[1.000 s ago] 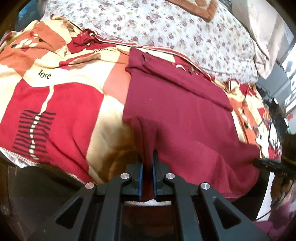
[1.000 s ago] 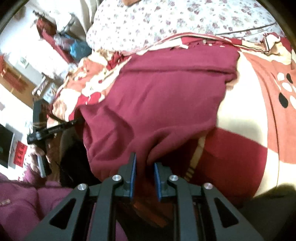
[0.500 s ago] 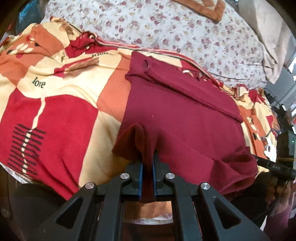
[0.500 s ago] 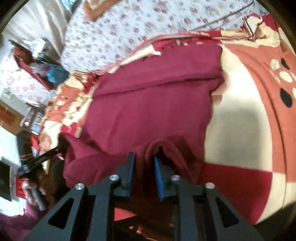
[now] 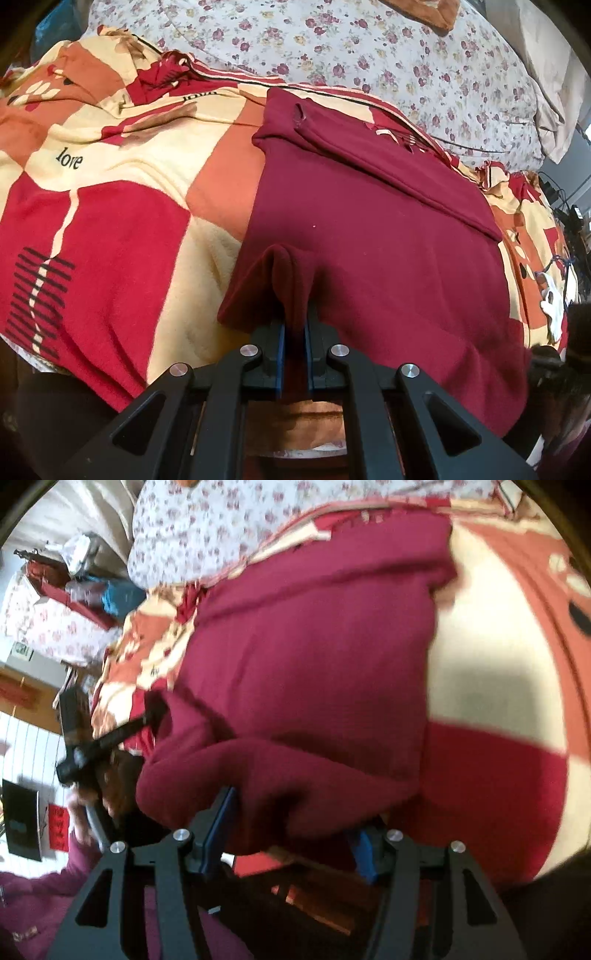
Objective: Fold small clothes
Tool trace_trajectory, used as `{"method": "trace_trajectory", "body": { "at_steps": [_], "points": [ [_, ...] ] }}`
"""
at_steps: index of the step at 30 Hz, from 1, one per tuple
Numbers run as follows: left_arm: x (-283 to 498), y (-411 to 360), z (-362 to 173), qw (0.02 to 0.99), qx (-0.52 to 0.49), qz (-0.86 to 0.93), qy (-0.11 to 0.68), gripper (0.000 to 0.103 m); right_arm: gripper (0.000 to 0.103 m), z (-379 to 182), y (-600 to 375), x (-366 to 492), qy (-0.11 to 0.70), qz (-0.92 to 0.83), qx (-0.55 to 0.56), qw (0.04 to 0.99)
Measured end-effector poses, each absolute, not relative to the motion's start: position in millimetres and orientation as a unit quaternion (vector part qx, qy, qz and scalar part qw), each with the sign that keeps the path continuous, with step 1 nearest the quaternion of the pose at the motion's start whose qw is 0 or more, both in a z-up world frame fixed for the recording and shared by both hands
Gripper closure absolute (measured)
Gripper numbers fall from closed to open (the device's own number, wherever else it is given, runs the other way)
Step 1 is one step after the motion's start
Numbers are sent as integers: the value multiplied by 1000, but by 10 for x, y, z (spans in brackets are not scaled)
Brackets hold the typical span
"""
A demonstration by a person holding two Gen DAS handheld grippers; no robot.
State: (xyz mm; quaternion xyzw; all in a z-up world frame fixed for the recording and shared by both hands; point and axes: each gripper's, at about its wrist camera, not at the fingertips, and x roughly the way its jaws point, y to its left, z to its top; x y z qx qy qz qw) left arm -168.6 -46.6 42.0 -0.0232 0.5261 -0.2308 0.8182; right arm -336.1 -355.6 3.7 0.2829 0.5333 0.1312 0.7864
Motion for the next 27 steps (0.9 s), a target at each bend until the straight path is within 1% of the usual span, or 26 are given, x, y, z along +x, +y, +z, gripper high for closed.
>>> {"method": "trace_trajectory", "body": {
  "at_steps": [5,8,10,12,13,14,15,20,24,27],
  "points": [
    [-1651,-495,413,816,-23,-229,530,103,42,-135,-3433,-3419,549,139,283,774],
    [-1664,-510,424,818,-17,-227,529,103,42,-58,-3434,-3359,543,132,283,779],
    [-1674,-501,445,818,-19,-227,528,103,42,138,-3483,-3288,517,144,289,792],
    [-1671,-489,467,819,-27,-227,526,103,42,327,-3594,-3200,478,166,321,801],
    [-1668,-478,488,821,-31,-226,524,103,41,395,-3678,-3107,456,166,342,805],
    [-1662,-470,508,822,-35,-225,522,103,37,414,-3734,-3038,447,156,350,809],
    [-1646,-461,523,823,-39,-224,521,103,36,418,-3799,-2943,437,133,352,817],
    [-1546,-430,498,819,-56,-218,528,103,36,238,-3887,-2589,449,52,324,831],
    [-1451,-461,389,812,-64,-209,542,103,36,194,-4008,-2638,453,40,323,830],
    [-1433,-499,380,814,-59,-204,541,103,36,323,-4163,-2816,444,29,322,835]
  ]
}}
